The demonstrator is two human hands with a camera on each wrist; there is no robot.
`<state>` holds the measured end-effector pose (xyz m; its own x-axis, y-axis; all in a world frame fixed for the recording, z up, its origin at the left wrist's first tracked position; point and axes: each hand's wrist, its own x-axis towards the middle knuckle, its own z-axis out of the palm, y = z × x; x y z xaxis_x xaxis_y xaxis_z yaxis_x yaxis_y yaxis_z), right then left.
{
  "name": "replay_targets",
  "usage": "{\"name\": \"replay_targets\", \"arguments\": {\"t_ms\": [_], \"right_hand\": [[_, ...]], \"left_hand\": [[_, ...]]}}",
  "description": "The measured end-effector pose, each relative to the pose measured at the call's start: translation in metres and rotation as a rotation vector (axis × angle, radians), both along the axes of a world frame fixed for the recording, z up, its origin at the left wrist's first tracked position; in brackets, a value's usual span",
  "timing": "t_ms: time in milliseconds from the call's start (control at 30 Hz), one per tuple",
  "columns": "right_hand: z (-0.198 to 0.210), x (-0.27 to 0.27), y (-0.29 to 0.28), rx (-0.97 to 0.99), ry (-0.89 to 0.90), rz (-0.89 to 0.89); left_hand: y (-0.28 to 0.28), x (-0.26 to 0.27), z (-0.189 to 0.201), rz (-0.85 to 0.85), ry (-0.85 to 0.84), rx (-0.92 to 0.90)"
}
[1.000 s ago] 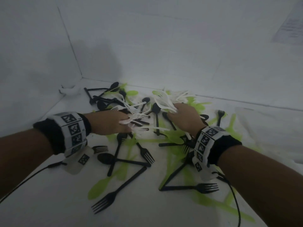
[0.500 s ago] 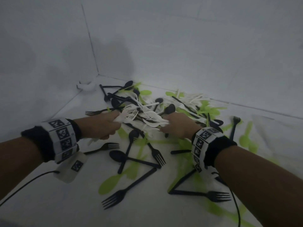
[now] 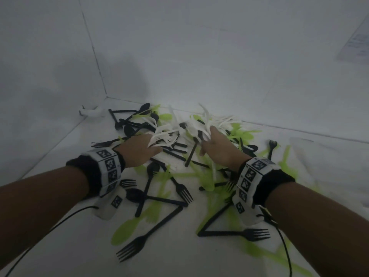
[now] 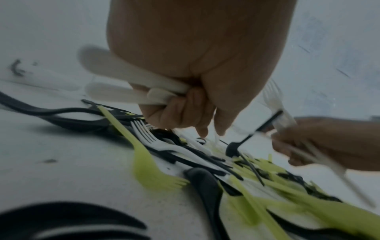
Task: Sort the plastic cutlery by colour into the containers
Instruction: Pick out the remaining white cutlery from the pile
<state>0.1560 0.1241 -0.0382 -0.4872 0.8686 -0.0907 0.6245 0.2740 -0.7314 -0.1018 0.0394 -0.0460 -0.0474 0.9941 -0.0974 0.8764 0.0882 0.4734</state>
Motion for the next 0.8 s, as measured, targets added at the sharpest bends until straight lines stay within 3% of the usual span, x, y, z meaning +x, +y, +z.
{"name": "replay_targets", "arguments": {"t_ms": [167,300,367,500,600,733,800], "right_hand": [[0.006,0.009,-0.007,0.075,0.003,-0.021],[0.013,0.021,-0.016,-0.114,0.021,0.053],[0.012,0.024,-0.018,-0.118,-0.005,0.055],[0.004,0.030,-0.020,-0.219,0.114,0.019],[0.003,0.032,-0.024,-0.252,0.231,0.064],[0.003,0.030,-0.026,-0.257,0.284,0.062],[0.004,0.030,-0.028,-0.265,0.244,0.062]], "left_hand": [[0.019,0.011,-0.011,0.053,-0.088,0.084],[0.026,0.014,-0.012,0.086,-0.175,0.155],[0.027,0.014,-0.012,0.109,-0.171,0.204],[0.025,0.017,-0.010,0.119,-0.149,0.232],[0.020,0.026,-0.006,0.082,-0.228,0.146],[0.010,0.047,0.001,0.285,-0.695,-0.232],[0.009,0.052,-0.004,0.295,-0.751,-0.247]]}}
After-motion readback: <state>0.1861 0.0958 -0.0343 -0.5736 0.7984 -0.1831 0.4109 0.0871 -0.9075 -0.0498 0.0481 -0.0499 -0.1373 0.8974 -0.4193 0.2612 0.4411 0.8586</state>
